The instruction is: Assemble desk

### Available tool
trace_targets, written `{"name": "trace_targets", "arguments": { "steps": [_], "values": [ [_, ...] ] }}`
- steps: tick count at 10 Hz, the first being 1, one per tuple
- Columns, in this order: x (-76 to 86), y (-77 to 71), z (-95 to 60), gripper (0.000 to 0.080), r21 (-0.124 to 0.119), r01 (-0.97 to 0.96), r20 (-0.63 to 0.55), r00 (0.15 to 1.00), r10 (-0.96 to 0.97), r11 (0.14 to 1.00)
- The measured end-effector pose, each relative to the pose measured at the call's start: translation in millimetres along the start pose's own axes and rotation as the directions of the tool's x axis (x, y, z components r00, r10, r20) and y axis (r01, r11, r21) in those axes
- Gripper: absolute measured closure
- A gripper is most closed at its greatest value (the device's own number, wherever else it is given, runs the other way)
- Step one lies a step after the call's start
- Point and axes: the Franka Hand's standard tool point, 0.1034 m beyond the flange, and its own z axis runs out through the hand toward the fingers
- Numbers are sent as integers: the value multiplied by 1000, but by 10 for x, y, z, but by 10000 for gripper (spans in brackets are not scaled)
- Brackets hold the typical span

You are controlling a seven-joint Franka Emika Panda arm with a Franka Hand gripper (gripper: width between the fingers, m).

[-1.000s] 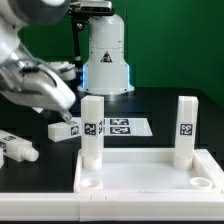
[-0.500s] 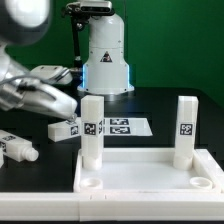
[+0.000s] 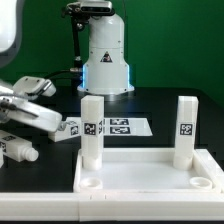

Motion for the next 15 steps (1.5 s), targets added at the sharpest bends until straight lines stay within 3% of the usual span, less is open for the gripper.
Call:
{"name": "trace_targets", "arguments": {
  "steps": [5,7,9,10,12,13,14,15],
  "values": [
    [64,-3,84,176,-14,-32,48,998,32,999],
    [64,-3,88,521,-15,-32,49,998,32,999],
    [60,-8,77,517,-18,-27,46,999,27,999],
    [8,-66,-4,517,-22,3,29,1000,-3,1000],
    [-308,-346,-411,517,-8,81,-39,996,-82,997],
    [-387,-449,-548,517,-13,136,-117,984,-136,991],
    [-406,-530,-602,517,-24,166,-227,959,-167,986],
    [-407,-499,-548,517,-27,161,-281,946,-162,987]
  ]
}}
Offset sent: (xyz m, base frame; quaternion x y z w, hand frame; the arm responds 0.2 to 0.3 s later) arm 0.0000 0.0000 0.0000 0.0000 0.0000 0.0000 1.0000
